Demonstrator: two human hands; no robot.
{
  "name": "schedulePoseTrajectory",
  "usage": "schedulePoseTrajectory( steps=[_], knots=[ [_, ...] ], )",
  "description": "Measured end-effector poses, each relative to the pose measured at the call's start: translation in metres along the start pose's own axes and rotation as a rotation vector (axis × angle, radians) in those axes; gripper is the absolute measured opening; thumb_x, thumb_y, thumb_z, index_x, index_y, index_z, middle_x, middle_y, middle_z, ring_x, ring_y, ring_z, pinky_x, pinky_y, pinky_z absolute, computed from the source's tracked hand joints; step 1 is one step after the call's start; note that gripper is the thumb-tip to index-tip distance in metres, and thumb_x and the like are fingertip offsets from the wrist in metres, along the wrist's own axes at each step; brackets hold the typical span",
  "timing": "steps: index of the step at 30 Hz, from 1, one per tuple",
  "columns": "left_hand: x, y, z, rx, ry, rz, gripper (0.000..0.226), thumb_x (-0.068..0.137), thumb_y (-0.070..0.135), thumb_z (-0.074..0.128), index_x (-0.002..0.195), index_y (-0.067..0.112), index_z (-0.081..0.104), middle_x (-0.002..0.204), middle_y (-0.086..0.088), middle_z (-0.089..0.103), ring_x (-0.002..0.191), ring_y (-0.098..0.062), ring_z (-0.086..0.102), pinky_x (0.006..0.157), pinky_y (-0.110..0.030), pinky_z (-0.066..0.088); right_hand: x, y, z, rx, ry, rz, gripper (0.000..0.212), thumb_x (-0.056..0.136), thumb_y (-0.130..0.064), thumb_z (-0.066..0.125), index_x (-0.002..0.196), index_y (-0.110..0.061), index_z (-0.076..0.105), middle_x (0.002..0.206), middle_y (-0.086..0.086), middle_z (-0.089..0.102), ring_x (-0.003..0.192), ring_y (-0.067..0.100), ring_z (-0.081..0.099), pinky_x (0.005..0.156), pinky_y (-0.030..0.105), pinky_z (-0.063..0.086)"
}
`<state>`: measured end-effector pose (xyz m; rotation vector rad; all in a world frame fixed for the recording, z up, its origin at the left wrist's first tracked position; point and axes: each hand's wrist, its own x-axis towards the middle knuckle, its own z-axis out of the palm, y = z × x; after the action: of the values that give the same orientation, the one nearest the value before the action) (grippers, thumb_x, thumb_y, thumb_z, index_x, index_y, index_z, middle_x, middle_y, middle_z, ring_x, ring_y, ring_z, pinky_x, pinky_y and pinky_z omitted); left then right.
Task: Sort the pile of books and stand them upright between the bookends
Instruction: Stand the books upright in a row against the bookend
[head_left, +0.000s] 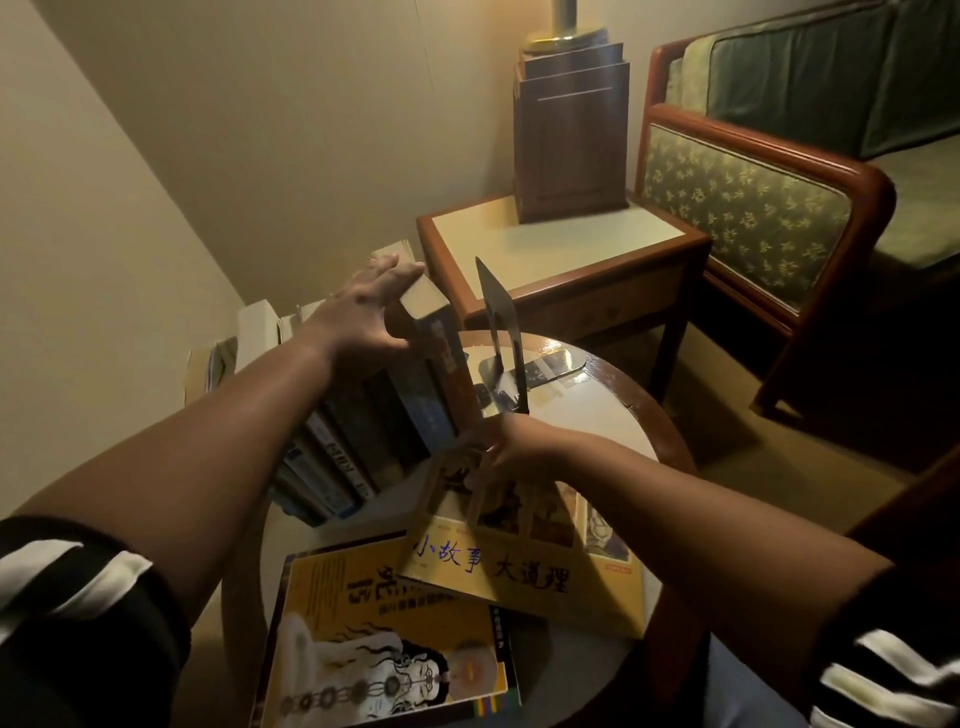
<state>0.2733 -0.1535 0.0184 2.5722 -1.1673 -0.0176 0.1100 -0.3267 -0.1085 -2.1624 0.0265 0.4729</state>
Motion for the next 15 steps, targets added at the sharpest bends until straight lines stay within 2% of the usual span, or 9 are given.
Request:
schedulePoseTrajectory(
  steps=[2,5,8,9,10,12,15],
  knots=[
    [0.0,0.0,-0.001,-0.004,-0.009,-0.005,0.098,0.071,0.034,0.081,0.153,0.034,0.026,0.164,-0.007,0.015,0.15,-0.03,0.012,0.117,-0.058,0.022,0.016,0.001,0.007,-0.026,-0.051,-0.006,0.049,0.079,-0.025,0.078,0.121,-0.043,0.06,0.115,-0.009,0.064,0.103,0.015,0.066,0.081,0.032,0.059],
    [-0.001,0.001,-0.004,-0.015,-0.018,-0.011,0.1,0.065,0.043,0.073,0.152,0.033,0.026,0.164,-0.006,0.015,0.15,-0.031,0.013,0.117,-0.058,0.023,0.02,0.002,0.007,-0.03,-0.054,-0.03,0.06,0.079,-0.017,0.077,0.128,-0.045,0.056,0.125,-0.007,0.06,0.107,0.017,0.064,0.08,0.033,0.06],
    [-0.001,0.001,-0.004,-0.018,-0.024,-0.006,0.097,0.074,0.028,0.082,0.152,0.033,0.025,0.164,-0.007,0.014,0.15,-0.031,0.013,0.116,-0.06,0.024,-0.002,0.001,-0.009,0.013,-0.012,-0.023,0.069,0.081,-0.005,0.072,0.136,-0.039,0.051,0.136,-0.003,0.054,0.109,0.017,0.062,0.078,0.03,0.061],
    [-0.002,0.0,-0.003,-0.022,-0.026,-0.008,0.098,0.073,0.03,0.082,0.152,0.034,0.025,0.164,-0.006,0.014,0.15,-0.031,0.014,0.116,-0.06,0.024,-0.013,0.003,-0.016,0.021,0.005,-0.026,0.069,0.082,-0.002,0.071,0.137,-0.038,0.05,0.137,-0.003,0.052,0.11,0.017,0.061,0.077,0.03,0.061],
    [-0.003,0.001,-0.004,-0.029,-0.032,-0.016,0.101,0.069,0.041,0.081,0.152,0.035,0.025,0.164,-0.006,0.015,0.15,-0.03,0.014,0.116,-0.06,0.024,-0.026,0.004,-0.024,0.045,0.021,-0.025,0.067,0.082,0.0,0.07,0.135,-0.037,0.052,0.136,-0.003,0.051,0.11,0.019,0.061,0.076,0.03,0.061],
    [-0.007,0.004,-0.006,-0.047,-0.045,-0.038,0.112,0.052,0.068,0.066,0.152,0.036,0.026,0.164,-0.005,0.015,0.15,-0.028,0.014,0.117,-0.057,0.024,-0.055,0.007,-0.04,0.142,0.065,-0.003,0.058,0.083,0.002,0.068,0.126,-0.036,0.057,0.126,0.002,0.053,0.106,0.023,0.063,0.073,0.034,0.062],
    [-0.009,0.007,-0.006,-0.072,-0.04,-0.041,0.117,0.042,0.077,0.053,0.15,0.04,0.025,0.164,-0.005,0.014,0.15,-0.028,0.013,0.117,-0.057,0.023,-0.091,0.013,-0.062,0.276,0.199,-0.015,0.041,0.086,-0.004,0.07,0.116,-0.031,0.062,0.119,0.011,0.054,0.102,0.026,0.064,0.073,0.034,0.062]
  ],
)
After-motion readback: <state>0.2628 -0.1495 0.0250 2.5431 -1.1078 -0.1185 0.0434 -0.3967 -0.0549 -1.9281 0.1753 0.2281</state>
